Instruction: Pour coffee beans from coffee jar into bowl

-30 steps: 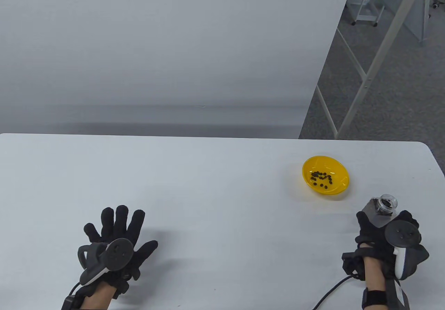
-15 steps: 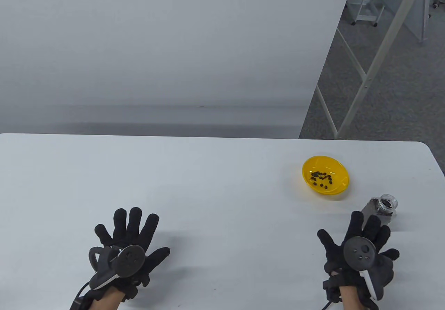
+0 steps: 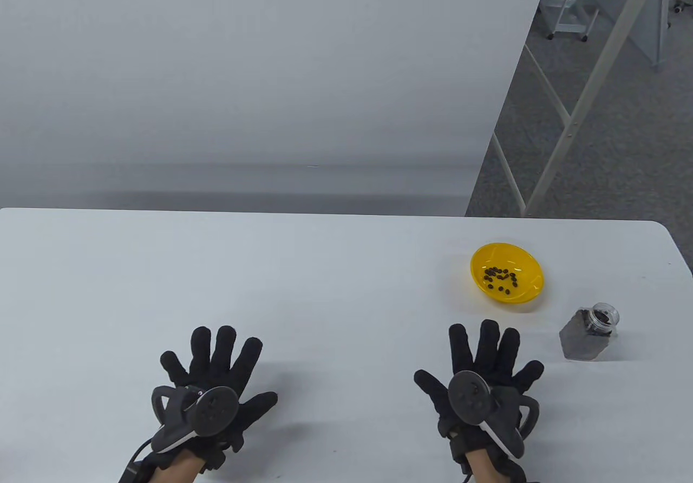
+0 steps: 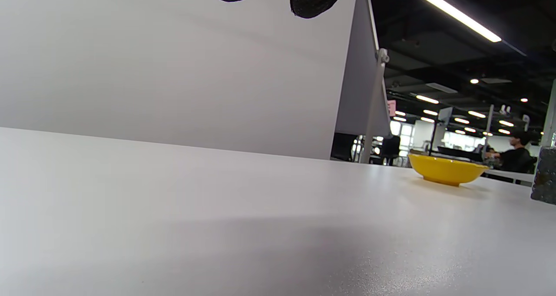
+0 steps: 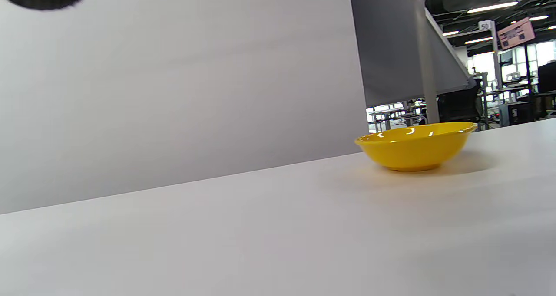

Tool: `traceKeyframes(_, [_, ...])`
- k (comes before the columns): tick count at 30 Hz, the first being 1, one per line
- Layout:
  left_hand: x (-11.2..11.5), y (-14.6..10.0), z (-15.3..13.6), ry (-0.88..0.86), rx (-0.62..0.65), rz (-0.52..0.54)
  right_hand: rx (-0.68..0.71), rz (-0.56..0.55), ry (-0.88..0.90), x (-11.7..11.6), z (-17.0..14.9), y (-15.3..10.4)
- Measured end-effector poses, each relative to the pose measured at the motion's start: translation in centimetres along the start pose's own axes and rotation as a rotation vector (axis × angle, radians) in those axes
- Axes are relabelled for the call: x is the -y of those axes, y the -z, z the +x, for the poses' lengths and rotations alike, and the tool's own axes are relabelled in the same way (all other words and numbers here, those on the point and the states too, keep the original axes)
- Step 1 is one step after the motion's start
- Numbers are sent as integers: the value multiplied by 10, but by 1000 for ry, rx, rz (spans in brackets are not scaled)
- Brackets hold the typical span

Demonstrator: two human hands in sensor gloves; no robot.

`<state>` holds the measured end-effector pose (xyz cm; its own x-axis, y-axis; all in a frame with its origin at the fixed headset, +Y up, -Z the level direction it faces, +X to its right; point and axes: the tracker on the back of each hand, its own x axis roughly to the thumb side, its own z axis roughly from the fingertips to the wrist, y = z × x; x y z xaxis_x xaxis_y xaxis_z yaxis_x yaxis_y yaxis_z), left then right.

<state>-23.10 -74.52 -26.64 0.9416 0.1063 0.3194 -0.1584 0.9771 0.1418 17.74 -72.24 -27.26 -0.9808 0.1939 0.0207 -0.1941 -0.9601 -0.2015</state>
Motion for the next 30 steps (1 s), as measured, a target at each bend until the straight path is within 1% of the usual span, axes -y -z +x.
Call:
traceKeyframes(6, [0,2,-2,-31,-24,-13,69,47,-47,-12,29,0])
traceKeyframes(10, [2,4,0,-31,-33,-27,82,95,-63,-22,43,-3])
traceKeyframes(14, [8,6,2,-14,-49,-67,88,109,-109,-30,52,-5])
traceKeyframes(17, [10,7,4,3,-46,-81,101,105,-161,-36,57,-7])
traceKeyframes(21, [11,7,5,36,-44,-68,87,108,-163,-38,60,-8])
traceKeyframes(25, [14,9,1,30,-71,-90,80,125,-186,-43,60,-6])
traceKeyframes(28, [18,9,0,75,-49,-82,77,135,-201,-47,61,-5])
traceKeyframes(30, [20,10,0,90,-45,-95,75,135,-222,-48,61,-6])
